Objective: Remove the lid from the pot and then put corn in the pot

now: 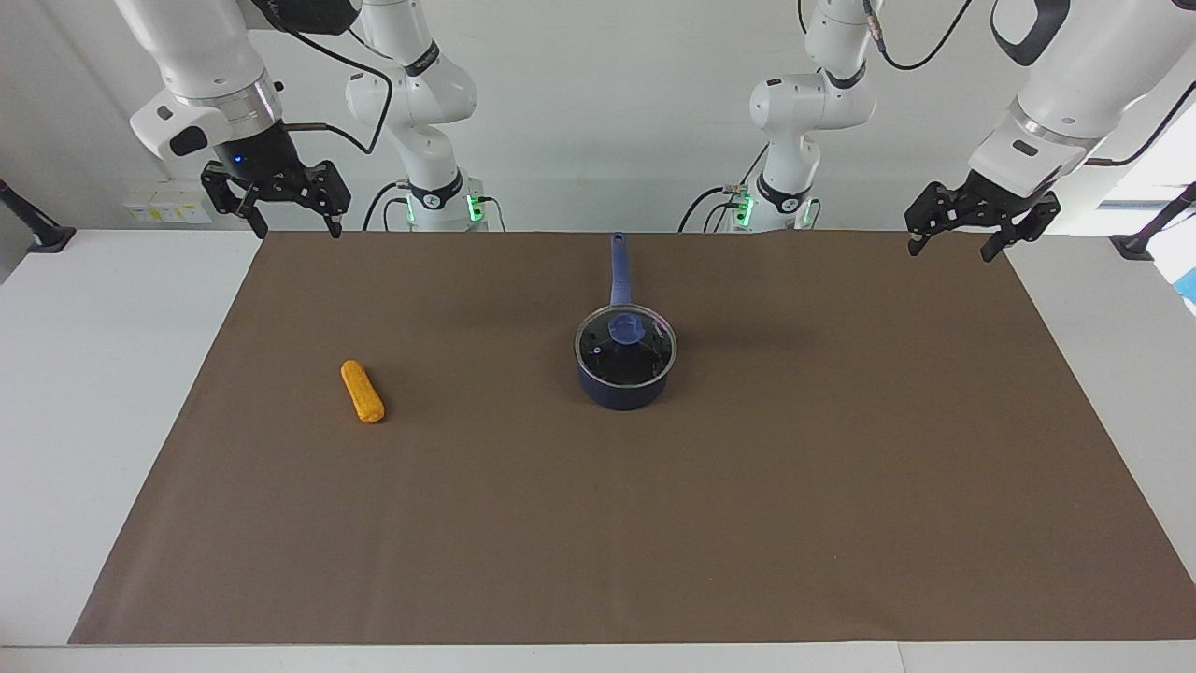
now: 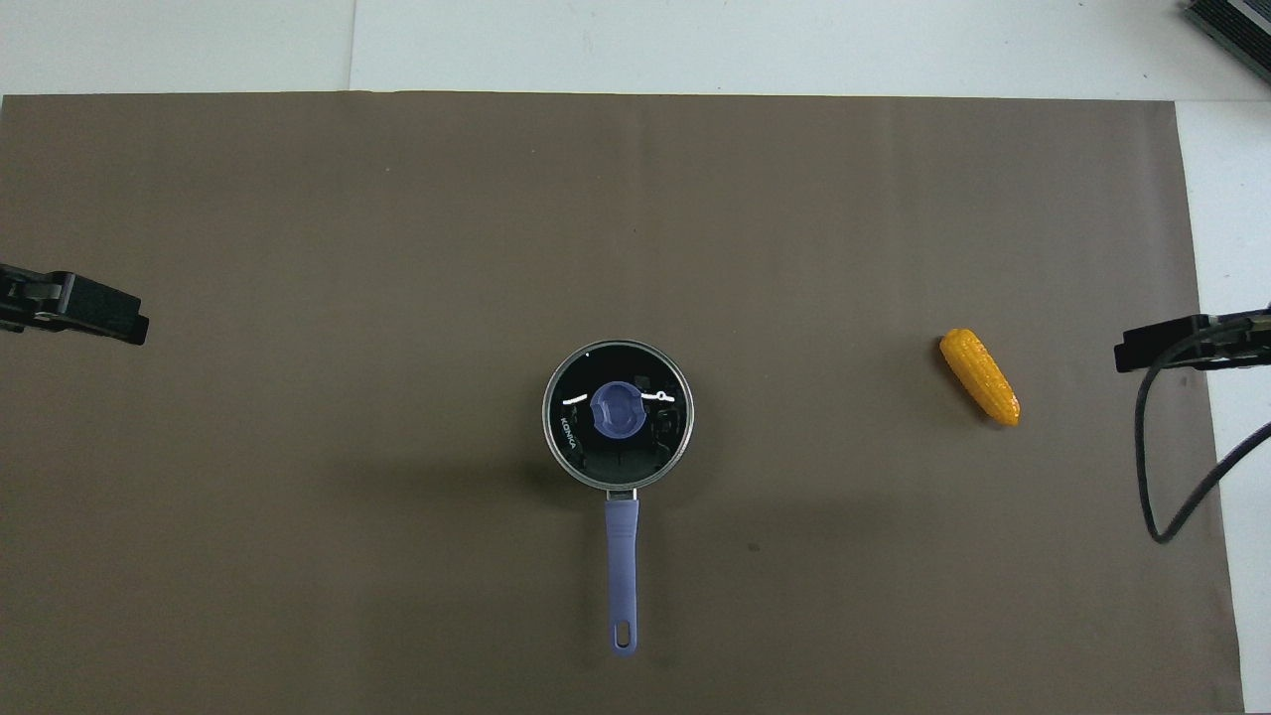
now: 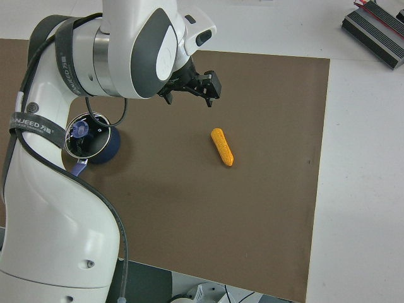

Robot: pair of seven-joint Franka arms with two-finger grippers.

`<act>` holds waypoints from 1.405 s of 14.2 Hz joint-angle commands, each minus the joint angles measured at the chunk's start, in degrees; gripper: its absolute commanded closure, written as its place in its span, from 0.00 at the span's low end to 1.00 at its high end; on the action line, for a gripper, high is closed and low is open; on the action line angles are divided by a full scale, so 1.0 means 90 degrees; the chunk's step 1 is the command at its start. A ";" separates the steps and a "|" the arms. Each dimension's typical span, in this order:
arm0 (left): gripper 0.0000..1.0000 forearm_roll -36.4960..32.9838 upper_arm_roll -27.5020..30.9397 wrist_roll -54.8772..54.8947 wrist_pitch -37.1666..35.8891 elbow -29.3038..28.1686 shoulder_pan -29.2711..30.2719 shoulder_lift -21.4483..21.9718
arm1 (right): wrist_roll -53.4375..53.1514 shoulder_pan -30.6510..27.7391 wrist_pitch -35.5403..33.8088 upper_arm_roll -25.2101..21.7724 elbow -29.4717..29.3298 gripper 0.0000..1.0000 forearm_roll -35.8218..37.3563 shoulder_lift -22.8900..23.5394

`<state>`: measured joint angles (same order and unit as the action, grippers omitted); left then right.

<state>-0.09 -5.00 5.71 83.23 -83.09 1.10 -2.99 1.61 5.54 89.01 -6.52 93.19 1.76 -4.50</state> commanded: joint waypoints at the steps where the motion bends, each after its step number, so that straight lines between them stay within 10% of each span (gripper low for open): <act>1: 0.00 -0.0127 -0.0040 0.0224 -0.0156 0.0082 0.0054 0.0009 | -0.0012 -0.0078 -0.0086 0.0032 0.0105 0.00 -0.0117 -0.0115; 20: 0.00 -0.0019 -0.0118 0.0235 0.0117 -0.0630 -0.0082 0.0468 | 0.0007 -0.0078 -0.0086 0.0032 0.0203 0.00 -0.0118 -0.0184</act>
<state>-0.10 -5.90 8.04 83.19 -84.66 1.00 -1.96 1.61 5.53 88.93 -6.53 93.54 1.69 -4.61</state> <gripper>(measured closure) 0.000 0.000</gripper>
